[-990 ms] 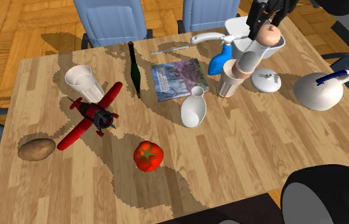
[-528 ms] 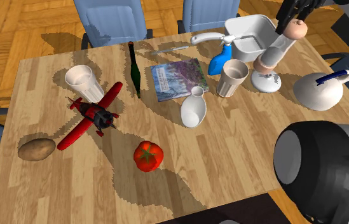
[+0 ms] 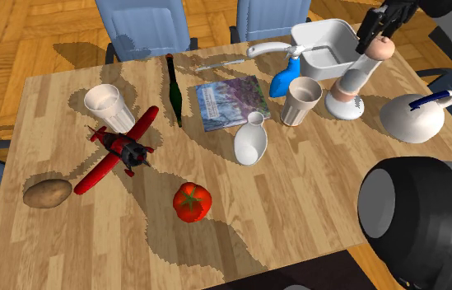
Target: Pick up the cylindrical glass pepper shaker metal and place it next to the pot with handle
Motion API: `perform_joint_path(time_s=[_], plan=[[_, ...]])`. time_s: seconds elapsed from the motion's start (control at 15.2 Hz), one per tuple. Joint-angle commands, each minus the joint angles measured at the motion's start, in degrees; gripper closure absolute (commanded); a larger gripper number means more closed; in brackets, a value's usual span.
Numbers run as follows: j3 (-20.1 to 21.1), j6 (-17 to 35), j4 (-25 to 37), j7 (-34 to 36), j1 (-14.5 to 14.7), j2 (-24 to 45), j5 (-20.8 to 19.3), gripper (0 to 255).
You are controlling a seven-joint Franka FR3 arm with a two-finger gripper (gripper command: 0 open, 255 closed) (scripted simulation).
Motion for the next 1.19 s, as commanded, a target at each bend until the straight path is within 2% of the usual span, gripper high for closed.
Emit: perform_joint_path(time_s=[0.0, 1.12], plan=[[0.01, 1.95, -2.6, 0.13, 0.31, -0.7, -0.19, 255], [0.2, 16.65, -20.29, 0.93, 1.75, -3.7, -0.99, 255]])
